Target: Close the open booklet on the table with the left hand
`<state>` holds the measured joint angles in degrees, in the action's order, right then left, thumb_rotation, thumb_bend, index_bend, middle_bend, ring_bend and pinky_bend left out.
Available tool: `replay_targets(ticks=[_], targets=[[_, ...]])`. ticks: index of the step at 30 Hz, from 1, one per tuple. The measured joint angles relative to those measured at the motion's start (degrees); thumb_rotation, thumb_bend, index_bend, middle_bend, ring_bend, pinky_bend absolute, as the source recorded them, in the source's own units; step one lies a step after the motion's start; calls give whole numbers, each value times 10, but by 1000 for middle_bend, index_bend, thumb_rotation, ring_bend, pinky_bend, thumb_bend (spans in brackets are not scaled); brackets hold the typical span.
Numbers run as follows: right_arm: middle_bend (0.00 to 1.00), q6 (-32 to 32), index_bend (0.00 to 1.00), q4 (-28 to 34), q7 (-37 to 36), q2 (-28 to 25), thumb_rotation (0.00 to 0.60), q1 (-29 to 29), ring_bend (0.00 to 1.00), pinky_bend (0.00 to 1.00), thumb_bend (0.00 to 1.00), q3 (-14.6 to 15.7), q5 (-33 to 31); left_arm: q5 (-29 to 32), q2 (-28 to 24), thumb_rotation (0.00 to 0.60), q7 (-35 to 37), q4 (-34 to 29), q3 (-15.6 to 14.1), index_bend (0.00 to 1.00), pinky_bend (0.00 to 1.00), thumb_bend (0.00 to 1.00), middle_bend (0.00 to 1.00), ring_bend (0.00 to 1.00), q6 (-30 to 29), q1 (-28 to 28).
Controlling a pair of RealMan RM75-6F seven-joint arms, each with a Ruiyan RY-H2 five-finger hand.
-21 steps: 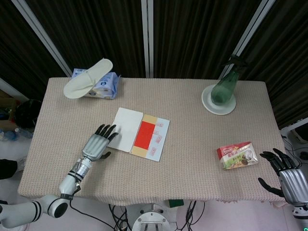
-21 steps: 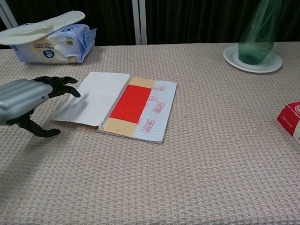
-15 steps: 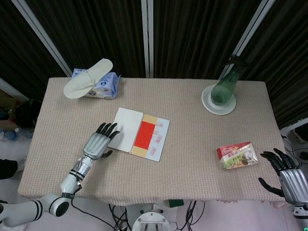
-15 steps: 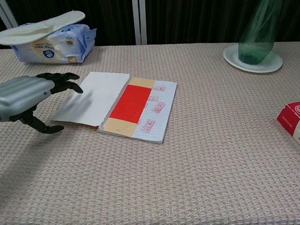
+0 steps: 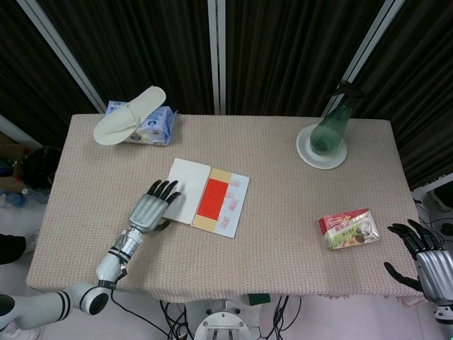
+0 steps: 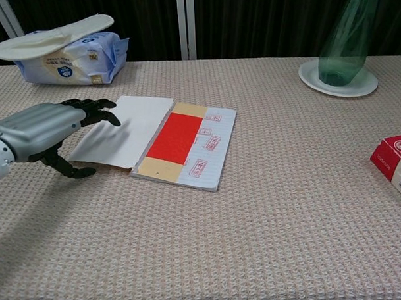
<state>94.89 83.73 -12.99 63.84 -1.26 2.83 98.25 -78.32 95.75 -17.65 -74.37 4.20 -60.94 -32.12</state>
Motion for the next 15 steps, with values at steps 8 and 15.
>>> replay_targets(ticks=[8,15], targets=[[186,14,233,1,0,-2,600,-8,92,194,177,-1,-2,-16,40,600,28,53,15,174,62,199,0,0,-27,-9],[186,20,233,1,1,-2,600,-12,92,194,177,-2,0,-45,58,600,86,80,20,174,62,193,0,0,-67,-9]])
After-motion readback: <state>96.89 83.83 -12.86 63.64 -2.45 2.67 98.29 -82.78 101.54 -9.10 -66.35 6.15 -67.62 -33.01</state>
